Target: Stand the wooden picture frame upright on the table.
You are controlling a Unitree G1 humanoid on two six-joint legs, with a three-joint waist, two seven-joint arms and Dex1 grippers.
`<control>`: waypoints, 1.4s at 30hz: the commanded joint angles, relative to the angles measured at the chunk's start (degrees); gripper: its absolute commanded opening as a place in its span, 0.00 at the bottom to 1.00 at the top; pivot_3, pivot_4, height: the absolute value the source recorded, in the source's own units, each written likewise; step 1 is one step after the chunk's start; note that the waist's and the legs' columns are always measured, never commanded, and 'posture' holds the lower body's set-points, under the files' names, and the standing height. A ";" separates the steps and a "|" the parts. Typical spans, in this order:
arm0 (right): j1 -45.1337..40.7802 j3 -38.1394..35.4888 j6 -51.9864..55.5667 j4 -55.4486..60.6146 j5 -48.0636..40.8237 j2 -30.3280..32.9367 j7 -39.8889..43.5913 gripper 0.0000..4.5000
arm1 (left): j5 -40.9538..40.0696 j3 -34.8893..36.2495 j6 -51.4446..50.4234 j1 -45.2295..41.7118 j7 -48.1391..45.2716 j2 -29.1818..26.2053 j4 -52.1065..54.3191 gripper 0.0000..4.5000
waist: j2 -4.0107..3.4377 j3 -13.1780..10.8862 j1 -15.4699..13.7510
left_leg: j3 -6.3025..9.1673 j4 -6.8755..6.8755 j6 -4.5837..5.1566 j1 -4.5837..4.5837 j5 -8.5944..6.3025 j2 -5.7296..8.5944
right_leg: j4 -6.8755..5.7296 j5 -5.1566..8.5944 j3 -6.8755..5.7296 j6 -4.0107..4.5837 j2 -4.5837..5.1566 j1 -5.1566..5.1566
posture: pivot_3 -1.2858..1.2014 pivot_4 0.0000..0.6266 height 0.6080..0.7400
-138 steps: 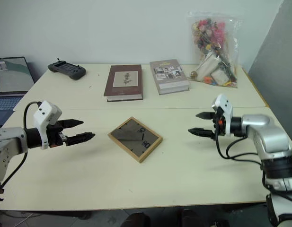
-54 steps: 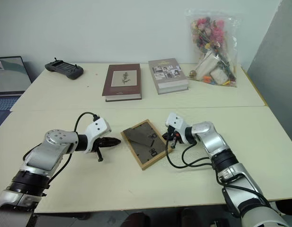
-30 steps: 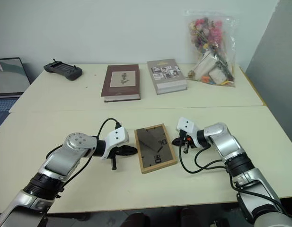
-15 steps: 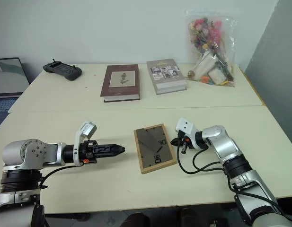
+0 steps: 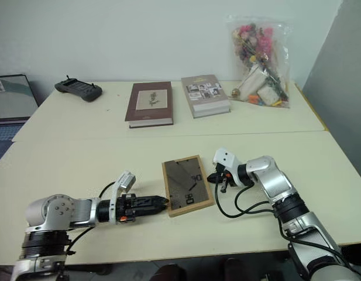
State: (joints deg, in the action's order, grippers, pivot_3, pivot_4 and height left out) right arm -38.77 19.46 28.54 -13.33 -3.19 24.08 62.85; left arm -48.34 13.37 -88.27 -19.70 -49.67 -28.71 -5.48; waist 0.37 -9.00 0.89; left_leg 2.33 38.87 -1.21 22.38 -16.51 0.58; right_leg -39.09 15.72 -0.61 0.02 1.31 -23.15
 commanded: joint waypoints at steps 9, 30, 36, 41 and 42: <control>0.08 0.58 0.62 2.90 -0.75 -1.09 -0.60 0.00 | -1.06 1.83 -1.37 -2.19 4.26 2.25 -1.66 0.78 | 0.00 0.07 -0.91 | 0.04 0.04 -0.08 0.00 0.05 0.06 | -0.01 -0.04 0.01 -0.06 0.02 0.01 | 0.52 0.24 1.00; -11.44 -17.15 17.22 7.80 -20.24 3.53 1.41 0.23 | -6.31 6.89 7.29 -15.19 6.02 3.47 5.93 0.29 | 0.34 -0.21 -0.50 | 0.08 0.00 -0.23 0.25 0.13 -0.04 | 0.05 -0.04 -0.05 -0.04 -0.06 -0.20 | 0.52 0.24 1.00; -17.74 -17.50 18.56 4.74 -22.72 0.31 -0.45 0.54 | -5.50 4.20 10.82 -16.60 5.51 2.48 6.27 0.29 | 0.35 -0.22 -0.20 | 0.04 -0.01 -0.23 0.24 0.13 -0.04 | 0.12 -0.03 0.03 -0.03 -0.07 -0.21 | 0.52 0.24 1.00; -20.48 -14.58 13.77 -0.37 -20.20 -2.27 -1.00 0.78 | -6.83 4.15 10.95 -17.45 6.55 3.04 6.79 0.29 | 0.35 -0.22 -0.02 | 0.03 -0.01 -0.22 0.39 0.12 -0.03 | 0.06 -0.03 0.01 -0.03 -0.06 -0.34 | 0.52 0.24 1.00; -21.00 -13.85 12.37 -1.49 -19.22 -3.03 -1.74 0.84 | -7.01 4.18 10.94 -17.61 6.79 3.19 6.86 0.29 | 0.35 -0.22 0.08 | 0.03 -0.01 -0.22 0.40 0.13 -0.03 | 0.07 -0.03 0.00 -0.03 -0.05 -0.35 | 0.52 0.24 1.00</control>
State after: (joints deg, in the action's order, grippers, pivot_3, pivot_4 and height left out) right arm -57.83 4.33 43.85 -13.47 -23.79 22.12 62.28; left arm -52.64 16.62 -78.30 -35.27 -42.18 -25.70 -1.00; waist 0.71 -9.22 0.97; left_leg 2.35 38.86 -1.43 22.78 -16.39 0.55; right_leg -39.02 15.68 -0.59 -0.01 1.25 -23.50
